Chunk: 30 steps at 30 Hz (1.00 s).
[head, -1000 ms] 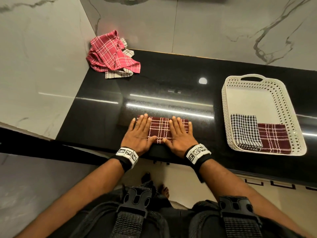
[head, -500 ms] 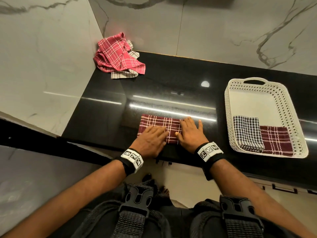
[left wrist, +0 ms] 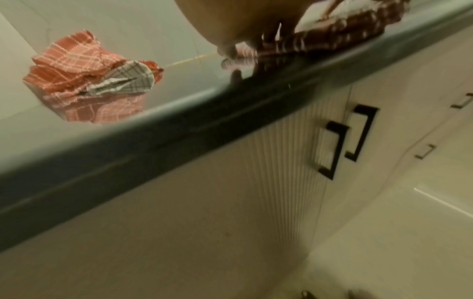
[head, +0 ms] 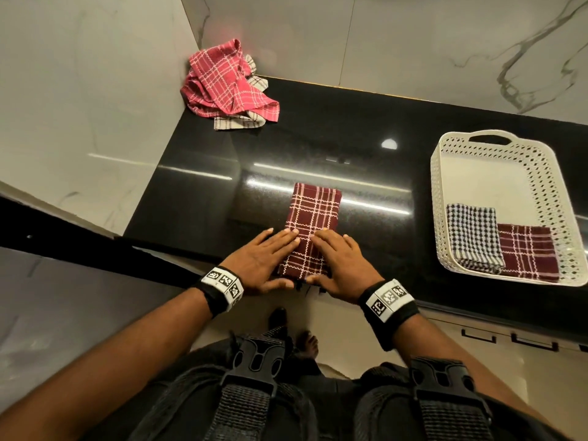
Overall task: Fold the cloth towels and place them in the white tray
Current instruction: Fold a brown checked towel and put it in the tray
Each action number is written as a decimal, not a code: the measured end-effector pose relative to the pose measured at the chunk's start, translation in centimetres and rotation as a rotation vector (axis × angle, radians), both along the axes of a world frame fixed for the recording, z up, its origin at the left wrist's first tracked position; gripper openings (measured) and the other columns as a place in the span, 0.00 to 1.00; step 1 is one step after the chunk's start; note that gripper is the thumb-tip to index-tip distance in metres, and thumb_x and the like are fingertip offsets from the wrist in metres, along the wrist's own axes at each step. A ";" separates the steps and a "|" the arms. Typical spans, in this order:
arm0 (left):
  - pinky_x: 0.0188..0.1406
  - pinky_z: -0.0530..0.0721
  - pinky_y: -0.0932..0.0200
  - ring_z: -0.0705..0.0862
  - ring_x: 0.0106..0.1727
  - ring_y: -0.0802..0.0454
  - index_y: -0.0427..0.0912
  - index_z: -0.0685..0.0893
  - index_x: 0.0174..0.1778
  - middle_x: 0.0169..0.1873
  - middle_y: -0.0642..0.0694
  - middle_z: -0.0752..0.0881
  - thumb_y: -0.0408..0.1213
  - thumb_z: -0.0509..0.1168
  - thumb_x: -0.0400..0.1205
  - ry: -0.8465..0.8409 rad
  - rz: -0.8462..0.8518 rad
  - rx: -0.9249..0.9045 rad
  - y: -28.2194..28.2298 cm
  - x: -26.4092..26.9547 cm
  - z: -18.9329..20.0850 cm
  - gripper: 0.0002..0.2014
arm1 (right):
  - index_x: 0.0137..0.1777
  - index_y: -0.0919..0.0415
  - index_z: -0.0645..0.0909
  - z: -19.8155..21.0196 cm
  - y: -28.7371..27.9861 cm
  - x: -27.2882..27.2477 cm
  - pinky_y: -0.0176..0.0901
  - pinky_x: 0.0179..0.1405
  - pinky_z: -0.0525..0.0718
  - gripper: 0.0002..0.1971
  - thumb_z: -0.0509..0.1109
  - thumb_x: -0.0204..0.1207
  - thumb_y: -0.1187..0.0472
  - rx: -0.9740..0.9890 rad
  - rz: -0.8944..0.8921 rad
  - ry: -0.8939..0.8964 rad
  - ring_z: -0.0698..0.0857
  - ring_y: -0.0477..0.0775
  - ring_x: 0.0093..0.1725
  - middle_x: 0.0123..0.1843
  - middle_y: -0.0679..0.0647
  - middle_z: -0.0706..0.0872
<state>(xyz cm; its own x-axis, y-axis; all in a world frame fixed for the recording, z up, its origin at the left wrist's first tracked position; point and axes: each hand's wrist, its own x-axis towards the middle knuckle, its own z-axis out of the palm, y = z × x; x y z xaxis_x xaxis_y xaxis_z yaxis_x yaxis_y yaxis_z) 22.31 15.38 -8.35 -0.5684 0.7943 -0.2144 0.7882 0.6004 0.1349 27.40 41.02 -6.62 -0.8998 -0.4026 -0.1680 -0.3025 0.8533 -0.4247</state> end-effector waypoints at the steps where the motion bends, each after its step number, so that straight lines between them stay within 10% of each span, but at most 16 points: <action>1: 0.87 0.43 0.44 0.41 0.88 0.49 0.41 0.44 0.88 0.88 0.43 0.43 0.74 0.47 0.81 0.003 0.001 -0.038 -0.2 0.4 -0.5 0.50 | 0.88 0.57 0.50 -0.5 0.1 -0.2 0.68 0.85 0.45 0.54 0.70 0.71 0.30 0.076 0.050 -0.080 0.48 0.54 0.88 0.89 0.52 0.50; 5: 0.87 0.50 0.44 0.48 0.88 0.48 0.42 0.47 0.88 0.88 0.43 0.48 0.54 0.68 0.75 0.033 0.048 -0.012 -0.1 0.7 -1.7 0.51 | 0.87 0.55 0.31 -2.1 -0.1 0.5 0.68 0.80 0.29 0.64 0.76 0.69 0.37 0.285 0.121 -0.113 0.26 0.50 0.83 0.84 0.48 0.25; 10: 0.76 0.74 0.45 0.75 0.75 0.46 0.43 0.72 0.79 0.77 0.44 0.76 0.44 0.74 0.72 0.016 0.059 0.255 -0.5 1.0 -1.9 0.37 | 0.88 0.51 0.52 -3.3 0.1 2.4 0.66 0.85 0.43 0.44 0.73 0.76 0.53 0.050 0.008 0.012 0.44 0.45 0.86 0.89 0.49 0.52; 15: 0.61 0.81 0.47 0.82 0.59 0.49 0.48 0.80 0.64 0.58 0.49 0.85 0.36 0.68 0.76 -0.218 0.264 0.494 0.0 0.2 -0.6 0.19 | 0.68 0.52 0.82 -1.9 -0.6 2.3 0.48 0.74 0.76 0.21 0.69 0.77 0.68 -0.455 -0.329 -0.005 0.82 0.44 0.67 0.66 0.46 0.87; 20: 0.42 0.76 0.51 0.82 0.43 0.44 0.45 0.72 0.59 0.45 0.44 0.85 0.44 0.62 0.87 -0.380 0.455 0.494 2.0 -2.3 2.0 0.10 | 0.59 0.52 0.81 0.2 -2.8 -0.6 0.43 0.53 0.85 0.07 0.66 0.85 0.54 -0.663 -0.760 -0.121 0.86 0.41 0.52 0.53 0.44 0.88; 30: 0.48 0.80 0.45 0.86 0.51 0.34 0.40 0.72 0.61 0.52 0.36 0.87 0.45 0.56 0.89 -0.320 0.692 0.397 5.7 -6.2 1.7 0.12 | 0.58 0.62 0.72 -0.2 -5.0 -5.0 0.52 0.45 0.79 0.14 0.57 0.88 0.50 -0.275 -1.013 -0.086 0.86 0.70 0.51 0.52 0.65 0.88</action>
